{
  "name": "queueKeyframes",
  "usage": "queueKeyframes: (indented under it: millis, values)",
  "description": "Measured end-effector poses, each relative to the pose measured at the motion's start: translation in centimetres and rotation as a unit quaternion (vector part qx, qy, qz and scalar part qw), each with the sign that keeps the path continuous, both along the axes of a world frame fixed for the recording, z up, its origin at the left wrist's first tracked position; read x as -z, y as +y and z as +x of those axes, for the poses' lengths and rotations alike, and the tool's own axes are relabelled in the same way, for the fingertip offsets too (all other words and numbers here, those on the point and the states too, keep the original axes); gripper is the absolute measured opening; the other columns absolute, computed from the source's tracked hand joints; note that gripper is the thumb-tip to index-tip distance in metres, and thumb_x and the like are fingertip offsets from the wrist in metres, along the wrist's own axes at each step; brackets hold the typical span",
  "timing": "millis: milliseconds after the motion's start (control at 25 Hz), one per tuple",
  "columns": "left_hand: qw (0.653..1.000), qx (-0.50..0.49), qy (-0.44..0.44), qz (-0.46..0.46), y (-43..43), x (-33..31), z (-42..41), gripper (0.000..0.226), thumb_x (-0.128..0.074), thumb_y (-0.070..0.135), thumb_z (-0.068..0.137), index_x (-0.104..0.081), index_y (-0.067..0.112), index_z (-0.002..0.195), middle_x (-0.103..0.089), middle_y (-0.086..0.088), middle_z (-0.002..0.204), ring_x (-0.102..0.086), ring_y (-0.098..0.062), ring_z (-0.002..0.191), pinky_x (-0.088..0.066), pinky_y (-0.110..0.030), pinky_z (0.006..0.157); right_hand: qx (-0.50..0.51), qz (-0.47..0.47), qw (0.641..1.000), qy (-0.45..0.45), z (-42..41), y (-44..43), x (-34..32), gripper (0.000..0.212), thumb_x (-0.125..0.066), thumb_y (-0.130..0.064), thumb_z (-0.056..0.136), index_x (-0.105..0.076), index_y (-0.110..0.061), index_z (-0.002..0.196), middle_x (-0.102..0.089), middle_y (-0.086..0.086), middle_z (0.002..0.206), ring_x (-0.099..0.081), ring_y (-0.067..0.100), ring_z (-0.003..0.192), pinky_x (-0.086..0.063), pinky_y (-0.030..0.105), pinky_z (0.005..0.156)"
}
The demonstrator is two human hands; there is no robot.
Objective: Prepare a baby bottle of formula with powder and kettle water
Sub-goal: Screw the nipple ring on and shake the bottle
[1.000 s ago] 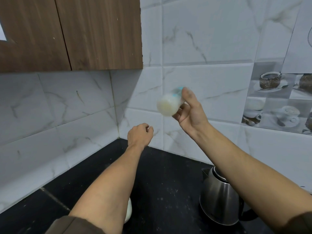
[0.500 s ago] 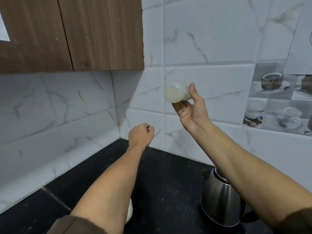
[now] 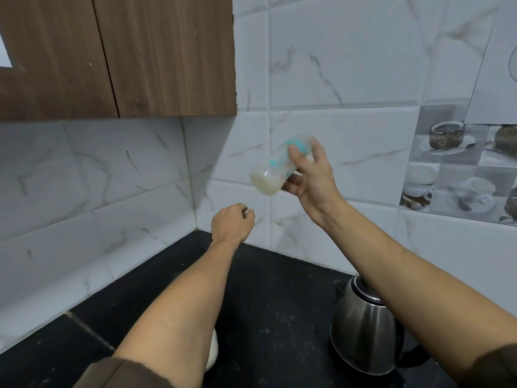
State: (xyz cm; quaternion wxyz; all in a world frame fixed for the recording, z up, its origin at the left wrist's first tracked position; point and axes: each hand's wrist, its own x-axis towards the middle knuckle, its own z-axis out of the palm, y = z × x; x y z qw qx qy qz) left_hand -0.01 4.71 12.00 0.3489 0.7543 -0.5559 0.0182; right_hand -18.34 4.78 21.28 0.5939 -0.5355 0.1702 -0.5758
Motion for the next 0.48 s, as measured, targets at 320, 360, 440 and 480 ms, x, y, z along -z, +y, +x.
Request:
queueKeyframes:
  millis: [320, 360, 440, 480]
  values:
    - [1.000, -0.002, 0.000, -0.006, 0.2, 0.4, 0.7, 0.034, -0.047, 0.033, 0.103, -0.075, 0.016, 0.113, -0.078, -0.002, 0.104, -0.068, -0.028, 0.095, -0.054, -0.035, 0.082, 0.082, 0.051, 0.985, -0.140, -0.2, -0.2, -0.5, 0.072, -0.077, -0.025, 0.094, -0.038, -0.029, 0.154, -0.068, 0.005, 0.119, -0.077, 0.029, 0.093, -0.064, 0.041, 0.075]
    - [1.000, -0.004, 0.000, -0.004, 0.2, 0.5, 0.9, 0.034, -0.048, 0.033, 0.103, -0.075, 0.016, 0.114, -0.078, -0.002, 0.104, -0.068, -0.027, 0.095, -0.053, -0.035, 0.082, 0.078, 0.045, 0.988, -0.123, -0.1, -0.1, -0.3, 0.071, -0.077, -0.025, 0.094, -0.038, -0.029, 0.153, -0.067, 0.006, 0.119, -0.076, 0.030, 0.095, -0.064, 0.041, 0.075]
    - [1.000, -0.001, -0.006, 0.000, -0.1, 0.4, 1.0, 0.029, -0.050, 0.030, 0.102, -0.073, 0.013, 0.108, -0.076, -0.004, 0.098, -0.067, -0.028, 0.090, -0.054, -0.035, 0.081, 0.036, -0.018, 0.999, -0.008, 0.0, 0.7, 0.7, 0.070, -0.078, -0.022, 0.091, -0.042, -0.028, 0.151, -0.070, 0.008, 0.112, -0.076, 0.029, 0.091, -0.062, 0.038, 0.069]
    - [1.000, -0.005, -0.016, 0.003, -0.1, 0.3, 0.8, 0.024, -0.052, 0.028, 0.101, -0.070, 0.012, 0.101, -0.073, -0.005, 0.093, -0.065, -0.028, 0.086, -0.054, -0.035, 0.077, 0.005, -0.058, 0.997, 0.052, 0.0, 1.2, 1.2, 0.071, -0.079, -0.022, 0.088, -0.044, -0.028, 0.149, -0.071, 0.008, 0.105, -0.075, 0.026, 0.087, -0.061, 0.034, 0.064]
